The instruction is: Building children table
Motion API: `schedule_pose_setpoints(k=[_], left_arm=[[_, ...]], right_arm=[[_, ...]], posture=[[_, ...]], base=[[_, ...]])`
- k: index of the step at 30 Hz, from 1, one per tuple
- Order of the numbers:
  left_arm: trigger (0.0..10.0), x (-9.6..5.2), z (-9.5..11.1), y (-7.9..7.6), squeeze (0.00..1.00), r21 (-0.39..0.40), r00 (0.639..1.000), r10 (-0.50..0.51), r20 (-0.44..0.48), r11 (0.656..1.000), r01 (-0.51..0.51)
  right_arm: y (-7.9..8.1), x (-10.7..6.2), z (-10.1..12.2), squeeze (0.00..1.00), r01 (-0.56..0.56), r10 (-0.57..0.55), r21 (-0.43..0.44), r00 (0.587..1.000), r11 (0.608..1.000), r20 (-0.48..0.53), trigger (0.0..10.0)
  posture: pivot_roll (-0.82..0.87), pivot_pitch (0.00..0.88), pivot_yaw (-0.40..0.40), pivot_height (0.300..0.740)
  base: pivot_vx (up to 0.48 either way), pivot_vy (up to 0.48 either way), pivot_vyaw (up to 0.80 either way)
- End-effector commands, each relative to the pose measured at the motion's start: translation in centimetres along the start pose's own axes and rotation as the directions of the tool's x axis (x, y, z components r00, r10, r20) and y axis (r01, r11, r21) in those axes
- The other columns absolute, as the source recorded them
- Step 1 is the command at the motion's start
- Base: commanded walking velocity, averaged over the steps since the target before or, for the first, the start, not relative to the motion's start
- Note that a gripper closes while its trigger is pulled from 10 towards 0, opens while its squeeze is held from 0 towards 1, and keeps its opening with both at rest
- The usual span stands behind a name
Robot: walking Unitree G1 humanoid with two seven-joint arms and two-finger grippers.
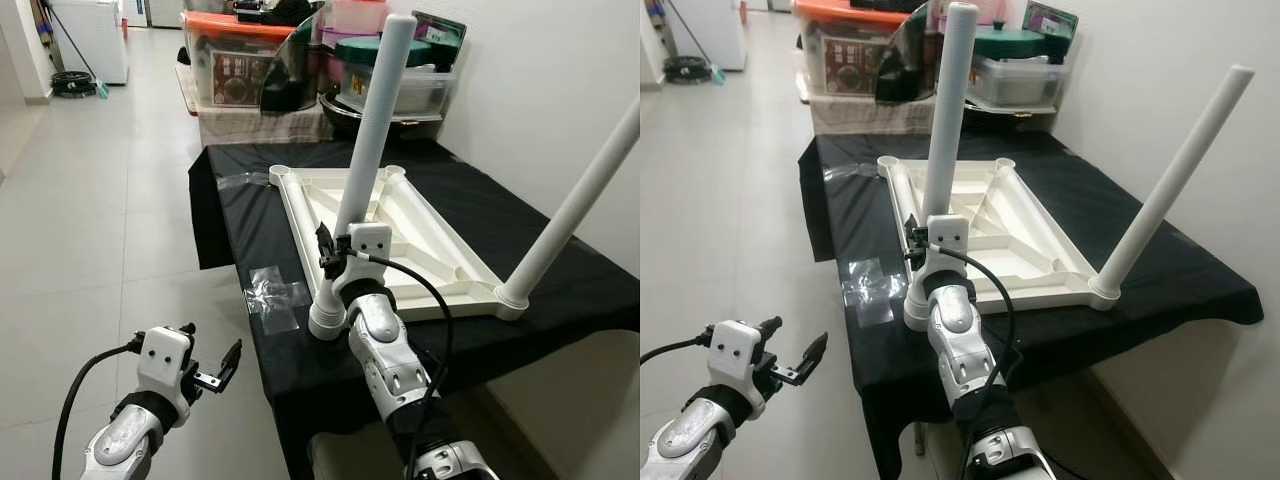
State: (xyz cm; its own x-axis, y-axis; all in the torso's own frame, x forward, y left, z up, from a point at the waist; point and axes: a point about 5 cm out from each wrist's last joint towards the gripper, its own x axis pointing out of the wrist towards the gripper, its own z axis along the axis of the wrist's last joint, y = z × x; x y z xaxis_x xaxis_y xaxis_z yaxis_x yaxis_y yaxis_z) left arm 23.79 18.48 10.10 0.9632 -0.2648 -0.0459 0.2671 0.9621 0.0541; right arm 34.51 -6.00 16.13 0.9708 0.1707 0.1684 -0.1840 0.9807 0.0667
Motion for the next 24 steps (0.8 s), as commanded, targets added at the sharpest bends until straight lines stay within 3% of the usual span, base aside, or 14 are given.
schedule_pose_setpoints(k=[1,17,18,20,21,24], left_arm=[[10.0,-0.09,-0.03,-0.04,0.00,-0.008,1.000,-0.004,0.001,1.000,0.004],[10.0,-0.20,-0.35,-0.32,0.00,0.000,1.000,-0.011,-0.011,1.000,0.011],[10.0,-0.18,-0.39,-0.36,0.00,-0.001,1.000,-0.013,-0.012,1.000,0.013],[10.0,-0.18,-0.39,-0.36,0.00,-0.001,1.000,-0.013,-0.012,1.000,0.013],[10.0,-0.14,-0.44,-0.41,0.00,-0.002,1.000,-0.016,-0.014,1.000,0.016],[10.0,-0.08,-0.50,-0.45,0.00,-0.003,1.000,-0.019,-0.015,1.000,0.019]], right_arm=[[-0.90,-1.43,-3.72,0.00,0.062,-0.060,0.010,0.984,0.998,-0.166,0.0],[-0.81,-1.19,-3.13,0.00,0.061,-0.056,0.035,0.988,0.997,-0.145,0.3],[-0.77,-1.13,-3.02,0.00,0.059,-0.053,0.042,0.988,0.997,-0.142,4.6],[-0.77,-1.13,-3.02,0.00,0.059,-0.053,0.042,0.988,0.997,-0.142,4.6],[-0.77,-1.09,-2.95,0.00,0.059,-0.052,0.047,0.989,0.997,-0.141,10.0],[-0.84,-1.05,-2.88,0.00,0.063,-0.055,0.051,0.989,0.997,-0.139,10.0]], posture=[[0.10,0.000,-0.094,0.740],[0.09,0.000,-0.095,0.740],[0.09,0.000,-0.095,0.740],[0.09,0.000,-0.095,0.740],[0.09,0.000,-0.094,0.740],[0.09,0.000,-0.095,0.740]], base=[[0.000,0.000,0.00],[0.000,0.000,0.00],[0.000,0.000,0.00],[0.000,0.000,0.00],[0.000,0.000,0.00],[0.000,0.000,0.00]])
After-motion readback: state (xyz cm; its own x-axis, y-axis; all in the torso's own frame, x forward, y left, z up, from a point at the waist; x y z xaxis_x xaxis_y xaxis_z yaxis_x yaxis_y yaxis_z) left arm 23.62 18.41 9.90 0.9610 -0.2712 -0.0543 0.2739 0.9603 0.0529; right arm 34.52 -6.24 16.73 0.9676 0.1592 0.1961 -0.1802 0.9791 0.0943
